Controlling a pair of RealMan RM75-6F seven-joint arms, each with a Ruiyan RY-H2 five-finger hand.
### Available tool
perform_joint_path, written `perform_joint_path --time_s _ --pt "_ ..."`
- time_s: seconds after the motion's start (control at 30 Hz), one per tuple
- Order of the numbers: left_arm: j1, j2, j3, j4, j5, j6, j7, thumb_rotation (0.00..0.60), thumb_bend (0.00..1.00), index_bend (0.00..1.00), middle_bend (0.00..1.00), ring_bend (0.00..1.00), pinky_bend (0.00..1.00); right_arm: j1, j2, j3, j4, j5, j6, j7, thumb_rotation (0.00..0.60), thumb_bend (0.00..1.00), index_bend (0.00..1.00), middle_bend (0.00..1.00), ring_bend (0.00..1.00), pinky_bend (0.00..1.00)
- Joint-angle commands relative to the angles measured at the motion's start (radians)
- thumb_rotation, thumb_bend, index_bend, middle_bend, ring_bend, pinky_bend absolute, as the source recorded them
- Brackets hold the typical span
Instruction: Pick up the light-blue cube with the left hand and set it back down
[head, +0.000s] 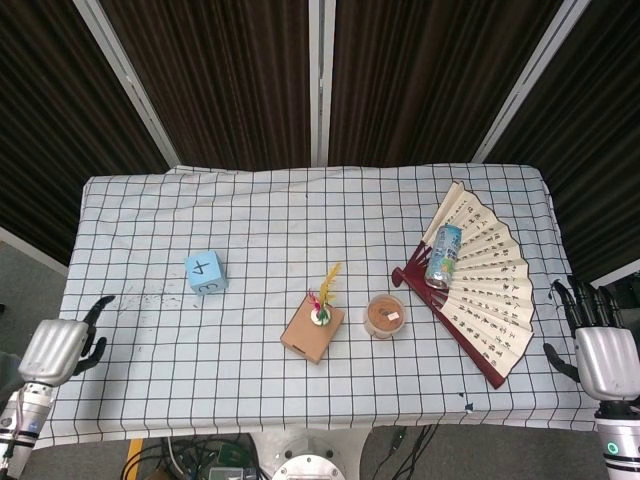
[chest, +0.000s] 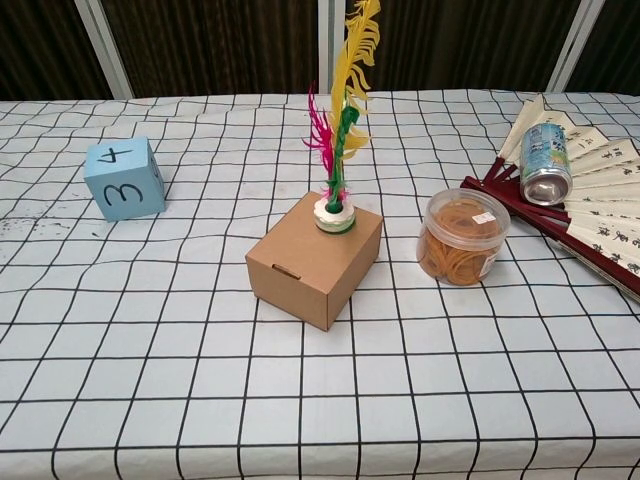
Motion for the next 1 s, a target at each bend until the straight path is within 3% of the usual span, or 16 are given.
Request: perform_joint_path --time_s 0.03,0.3,0.53,0.77,1.0 --pt "-0.057 0.008 0.023 -0.039 0.024 -0.084 0.021 0.600 0.50 0.19 0.83 0.82 0.83 0.002 0.001 0.003 -0.008 0.003 0.000 -0.008 0.600 0.18 0.00 0.00 0.00 0.00" --pt "-0.164 -0.040 0.001 -0.080 0.030 -0.203 0.164 0.600 0.52 0.21 0.83 0.82 0.83 0.008 0.006 0.013 -0.039 0.027 -0.014 -0.033 0.600 0.18 0.00 0.00 0.00 0.00" --pt "-0.285 -0.063 -0.038 -0.112 -0.148 -0.383 0.350 0.600 0.54 0.21 0.81 0.83 0.83 0.019 0.016 0.014 -0.039 0.056 -0.050 -0.043 0.600 0.18 0.00 0.00 0.00 0.00" --pt "-0.379 -0.126 -0.079 -0.081 -0.259 -0.420 0.464 0.600 0.54 0.20 0.81 0.83 0.84 0.024 0.001 0.015 -0.018 0.070 -0.062 -0.035 0.600 0.18 0.00 0.00 0.00 0.00" --pt "-0.442 -0.167 -0.088 -0.067 -0.333 -0.442 0.498 0.600 0.56 0.20 0.81 0.83 0.84 0.024 0.001 0.015 -0.010 0.069 -0.058 -0.028 0.600 0.18 0.00 0.00 0.00 0.00"
